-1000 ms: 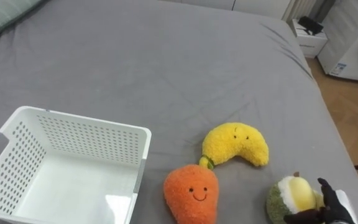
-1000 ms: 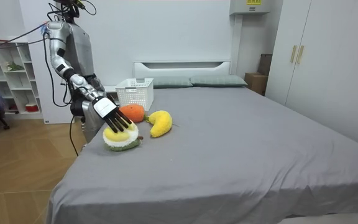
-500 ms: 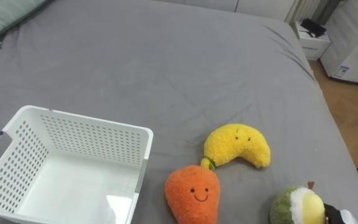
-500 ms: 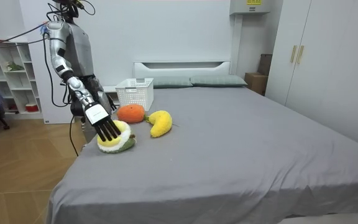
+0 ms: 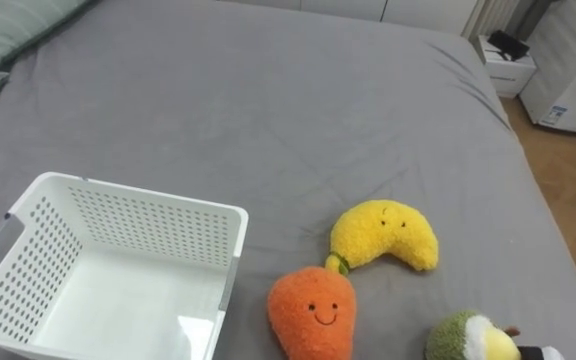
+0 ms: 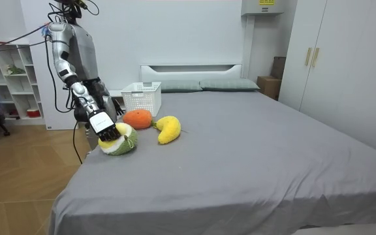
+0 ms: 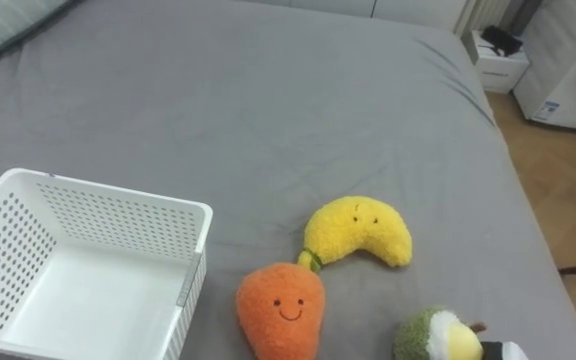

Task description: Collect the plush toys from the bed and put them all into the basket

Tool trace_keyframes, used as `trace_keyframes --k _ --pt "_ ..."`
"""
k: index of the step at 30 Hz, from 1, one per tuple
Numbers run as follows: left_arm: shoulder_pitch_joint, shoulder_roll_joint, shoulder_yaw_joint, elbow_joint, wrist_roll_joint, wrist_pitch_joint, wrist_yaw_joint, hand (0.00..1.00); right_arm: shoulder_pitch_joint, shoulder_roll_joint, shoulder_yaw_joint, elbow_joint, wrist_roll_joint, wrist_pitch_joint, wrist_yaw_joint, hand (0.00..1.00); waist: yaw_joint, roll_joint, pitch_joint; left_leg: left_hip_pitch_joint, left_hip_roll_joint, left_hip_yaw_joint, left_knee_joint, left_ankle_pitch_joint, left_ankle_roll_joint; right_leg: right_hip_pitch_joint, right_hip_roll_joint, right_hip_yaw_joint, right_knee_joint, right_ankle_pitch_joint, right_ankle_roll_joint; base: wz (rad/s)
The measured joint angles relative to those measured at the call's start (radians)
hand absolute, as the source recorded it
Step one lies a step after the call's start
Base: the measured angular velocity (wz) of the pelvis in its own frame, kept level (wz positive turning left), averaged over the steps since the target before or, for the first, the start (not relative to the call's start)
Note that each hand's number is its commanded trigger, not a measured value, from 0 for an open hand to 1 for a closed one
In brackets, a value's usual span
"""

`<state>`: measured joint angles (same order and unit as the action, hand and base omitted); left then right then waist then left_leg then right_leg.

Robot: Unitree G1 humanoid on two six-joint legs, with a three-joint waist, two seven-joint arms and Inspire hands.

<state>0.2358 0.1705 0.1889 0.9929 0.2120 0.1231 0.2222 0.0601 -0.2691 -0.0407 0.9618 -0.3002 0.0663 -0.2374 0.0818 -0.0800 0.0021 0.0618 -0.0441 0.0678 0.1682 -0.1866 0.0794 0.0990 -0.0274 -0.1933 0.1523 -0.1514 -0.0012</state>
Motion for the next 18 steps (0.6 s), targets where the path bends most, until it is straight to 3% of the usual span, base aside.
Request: trace_keyframes --k 6,8,10,18 --pt "-0.001 -0.001 -0.002 0.006 -0.001 0.0 -0.002 0.0 -0.001 -0.001 -0.004 -0.022 0.019 0.006 0.001 1.0 0.002 -0.005 0.0013 -0.002 0.0 0.005 -0.001 0.0 0.001 -0.003 0.0 0.002 0.001 0.0 0.0 -0.02" --pt "0.0 -0.002 -0.002 -0.005 -0.001 0.0 -0.002 0.0 0.005 -0.002 -0.012 -0.124 0.049 0.032 0.018 1.0 -0.007 -0.007 0.0057 -0.008 0.0 0.008 -0.001 0.0 0.001 -0.011 -0.001 0.003 0.005 0.0 0.0 -0.05" --pt "-0.008 -0.002 0.002 -0.006 0.0 0.0 -0.001 0.0 0.006 -0.002 -0.013 -0.22 0.065 0.033 0.03 1.0 -0.015 -0.004 0.0069 -0.013 0.001 0.011 0.001 0.0 0.001 -0.018 -0.001 0.005 0.009 0.0 0.0 -0.02" --pt "-0.014 -0.002 0.005 -0.004 -0.004 -0.011 0.014 0.0 0.026 0.001 -0.012 -0.581 0.099 0.02 0.083 1.0 -0.018 0.008 0.0004 -0.007 0.0 0.016 0.0 0.003 0.003 -0.028 -0.001 0.019 0.016 0.0 0.0 -0.01"
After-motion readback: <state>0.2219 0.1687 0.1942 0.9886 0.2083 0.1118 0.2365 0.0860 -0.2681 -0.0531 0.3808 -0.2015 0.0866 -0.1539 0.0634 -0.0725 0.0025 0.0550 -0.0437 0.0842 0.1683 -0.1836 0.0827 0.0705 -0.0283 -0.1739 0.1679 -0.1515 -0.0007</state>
